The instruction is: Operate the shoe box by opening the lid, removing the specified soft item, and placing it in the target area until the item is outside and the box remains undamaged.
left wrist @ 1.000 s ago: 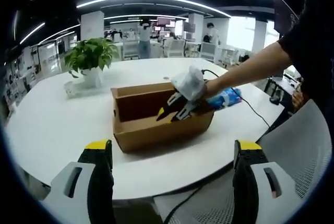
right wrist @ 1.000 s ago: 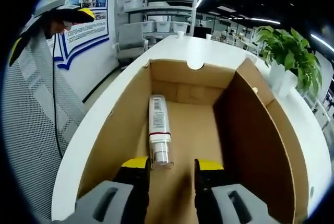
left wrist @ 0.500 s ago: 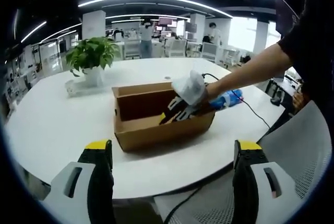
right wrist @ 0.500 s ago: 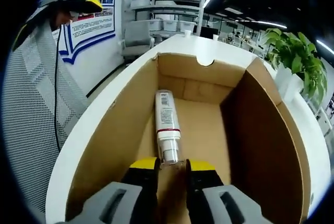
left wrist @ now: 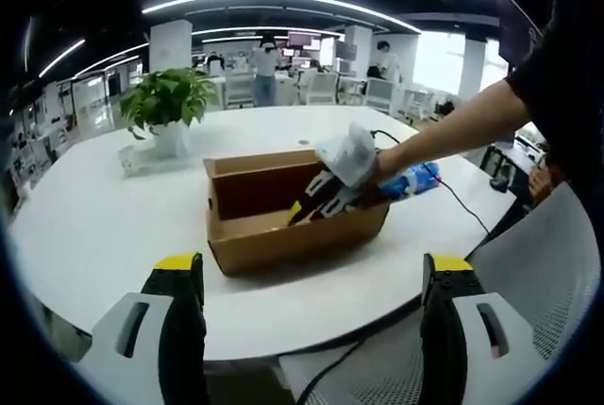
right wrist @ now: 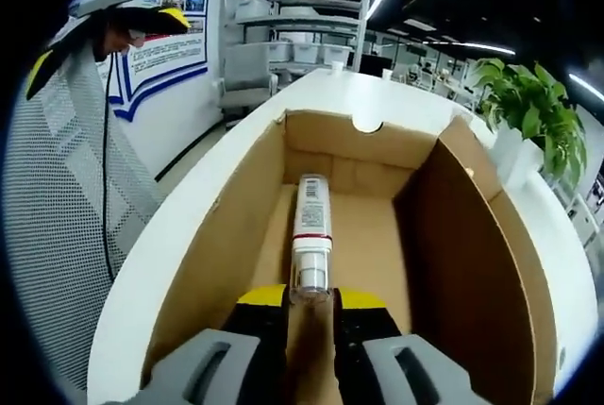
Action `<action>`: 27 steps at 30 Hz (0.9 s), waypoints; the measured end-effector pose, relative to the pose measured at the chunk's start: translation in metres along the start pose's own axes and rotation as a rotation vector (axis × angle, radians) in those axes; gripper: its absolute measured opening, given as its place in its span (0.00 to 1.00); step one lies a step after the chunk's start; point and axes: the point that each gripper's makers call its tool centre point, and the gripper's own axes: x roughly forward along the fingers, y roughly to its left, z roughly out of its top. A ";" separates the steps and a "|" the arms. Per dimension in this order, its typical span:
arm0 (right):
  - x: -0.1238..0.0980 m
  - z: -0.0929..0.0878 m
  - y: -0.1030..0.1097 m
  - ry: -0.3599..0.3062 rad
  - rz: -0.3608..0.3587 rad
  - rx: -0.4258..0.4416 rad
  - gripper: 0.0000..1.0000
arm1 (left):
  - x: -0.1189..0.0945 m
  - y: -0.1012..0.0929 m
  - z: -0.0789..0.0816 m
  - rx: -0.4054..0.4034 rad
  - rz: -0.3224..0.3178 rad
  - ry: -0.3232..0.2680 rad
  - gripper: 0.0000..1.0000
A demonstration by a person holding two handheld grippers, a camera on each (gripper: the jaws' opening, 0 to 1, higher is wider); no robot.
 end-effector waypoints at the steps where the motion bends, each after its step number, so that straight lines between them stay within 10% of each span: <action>1: -0.001 0.003 -0.001 -0.012 -0.003 0.019 0.13 | 0.000 0.000 0.000 0.000 0.000 -0.001 0.94; 27: -0.017 0.043 -0.023 -0.150 -0.102 0.109 0.14 | 0.001 -0.002 0.000 0.002 -0.016 -0.001 0.93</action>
